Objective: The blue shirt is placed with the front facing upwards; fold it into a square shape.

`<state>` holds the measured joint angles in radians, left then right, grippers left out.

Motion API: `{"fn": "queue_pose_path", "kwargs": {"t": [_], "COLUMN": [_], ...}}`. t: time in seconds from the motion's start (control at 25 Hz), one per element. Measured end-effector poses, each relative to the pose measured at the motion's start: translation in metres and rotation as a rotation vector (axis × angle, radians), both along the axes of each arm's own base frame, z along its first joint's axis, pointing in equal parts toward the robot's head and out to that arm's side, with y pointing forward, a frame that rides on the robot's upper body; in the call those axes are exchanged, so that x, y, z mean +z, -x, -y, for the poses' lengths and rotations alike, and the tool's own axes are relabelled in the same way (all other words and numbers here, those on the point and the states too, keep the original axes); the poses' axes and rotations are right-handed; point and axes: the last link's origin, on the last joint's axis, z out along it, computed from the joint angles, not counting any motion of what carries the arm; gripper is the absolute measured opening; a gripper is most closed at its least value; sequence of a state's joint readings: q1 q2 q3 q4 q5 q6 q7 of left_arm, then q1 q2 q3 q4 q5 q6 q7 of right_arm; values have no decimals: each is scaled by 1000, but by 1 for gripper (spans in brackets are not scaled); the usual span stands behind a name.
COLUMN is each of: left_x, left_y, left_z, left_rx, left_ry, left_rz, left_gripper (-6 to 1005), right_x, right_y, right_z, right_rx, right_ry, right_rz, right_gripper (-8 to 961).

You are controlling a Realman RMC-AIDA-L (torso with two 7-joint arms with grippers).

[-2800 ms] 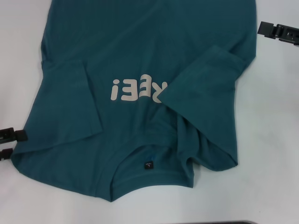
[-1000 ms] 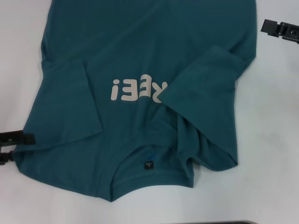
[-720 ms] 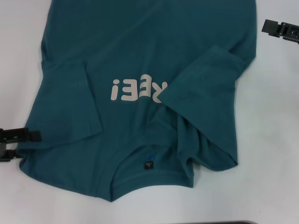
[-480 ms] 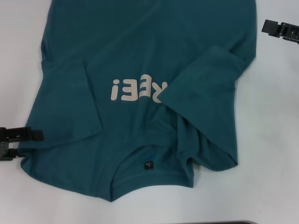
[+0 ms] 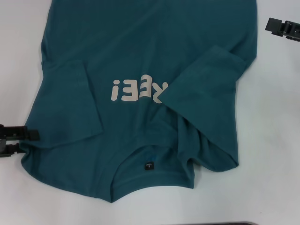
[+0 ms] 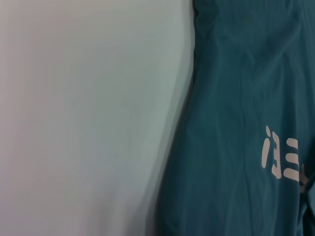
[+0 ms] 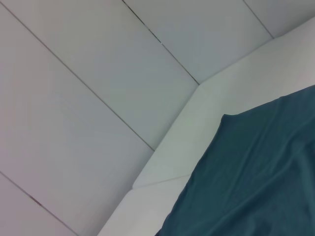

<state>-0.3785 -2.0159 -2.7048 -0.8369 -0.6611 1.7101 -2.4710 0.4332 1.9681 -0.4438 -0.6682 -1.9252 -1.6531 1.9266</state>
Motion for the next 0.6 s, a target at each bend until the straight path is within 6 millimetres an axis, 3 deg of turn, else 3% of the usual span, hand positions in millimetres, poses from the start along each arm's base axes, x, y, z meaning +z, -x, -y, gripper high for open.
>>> {"fn": "queue_pose_path", "kwargs": {"t": [0.24,0.32,0.6], "left_x": [-1,-2,-1], "left_y": [1,1,1], "left_z": [0,0,0], "left_rx": [10,15,12], "left_ry": [16,18,20], "left_rz": [-12,-14,-14], "left_gripper": [698,466,207], "right_x": [1,2,2], "right_y": [-1,-1,-2], "right_z": [1,1,3], "right_rx": [-2,-3,-7], "right_ry": [-5,-5,-5], "right_rz": [-4,-4,-4], "right_gripper": [943,943,943]}}
